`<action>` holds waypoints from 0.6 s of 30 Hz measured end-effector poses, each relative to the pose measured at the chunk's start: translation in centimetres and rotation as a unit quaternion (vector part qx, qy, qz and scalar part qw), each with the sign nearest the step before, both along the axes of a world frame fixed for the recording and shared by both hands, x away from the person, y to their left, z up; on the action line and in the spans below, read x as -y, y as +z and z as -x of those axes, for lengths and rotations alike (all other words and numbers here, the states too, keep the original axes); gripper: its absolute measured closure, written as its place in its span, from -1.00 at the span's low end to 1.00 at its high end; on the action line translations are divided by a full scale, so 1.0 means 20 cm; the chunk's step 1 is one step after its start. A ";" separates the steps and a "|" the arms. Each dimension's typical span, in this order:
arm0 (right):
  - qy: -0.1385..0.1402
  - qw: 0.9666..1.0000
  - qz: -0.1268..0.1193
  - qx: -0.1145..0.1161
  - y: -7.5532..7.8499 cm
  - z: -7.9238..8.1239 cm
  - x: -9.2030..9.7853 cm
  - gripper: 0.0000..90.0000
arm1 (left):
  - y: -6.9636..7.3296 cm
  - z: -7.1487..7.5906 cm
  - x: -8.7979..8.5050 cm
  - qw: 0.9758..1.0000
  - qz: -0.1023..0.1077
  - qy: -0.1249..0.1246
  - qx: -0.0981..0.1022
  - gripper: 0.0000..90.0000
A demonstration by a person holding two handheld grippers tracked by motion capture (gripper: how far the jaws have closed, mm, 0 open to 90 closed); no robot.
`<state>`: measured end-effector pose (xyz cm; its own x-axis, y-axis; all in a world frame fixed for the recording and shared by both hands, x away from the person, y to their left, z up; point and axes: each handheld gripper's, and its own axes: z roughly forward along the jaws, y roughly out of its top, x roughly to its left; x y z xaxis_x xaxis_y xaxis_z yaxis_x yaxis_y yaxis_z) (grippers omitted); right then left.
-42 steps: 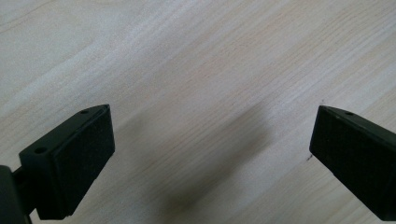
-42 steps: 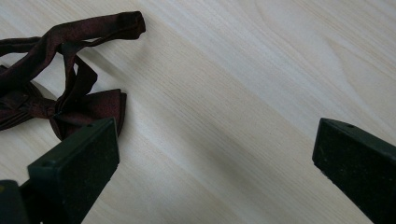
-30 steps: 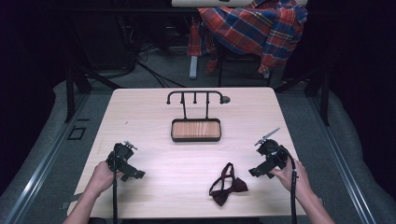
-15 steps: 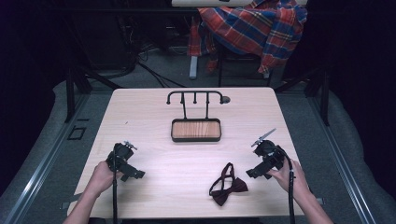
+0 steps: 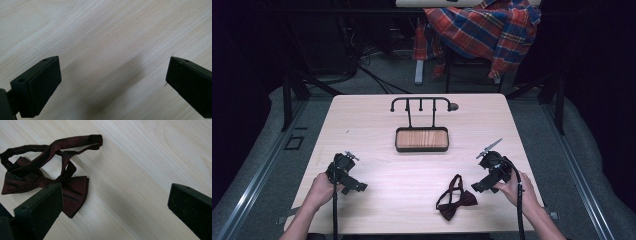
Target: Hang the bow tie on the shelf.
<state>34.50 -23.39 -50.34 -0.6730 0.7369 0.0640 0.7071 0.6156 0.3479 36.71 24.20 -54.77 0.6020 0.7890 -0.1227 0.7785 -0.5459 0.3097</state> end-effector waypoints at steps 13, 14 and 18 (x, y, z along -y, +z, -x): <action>0.015 1.000 -0.024 -0.007 0.01 0.01 -0.05 -1.00 | 0.00 0.00 0.00 1.000 -0.001 -0.002 0.002 -1.00; 0.021 1.000 -0.017 -0.007 0.01 0.01 -0.06 -1.00 | 0.00 0.00 0.00 1.000 -0.001 -0.001 0.001 -1.00; 0.028 0.999 -0.019 -0.007 0.01 0.02 -0.08 -1.00 | 0.00 0.00 0.00 1.000 -0.002 -0.001 0.002 -1.00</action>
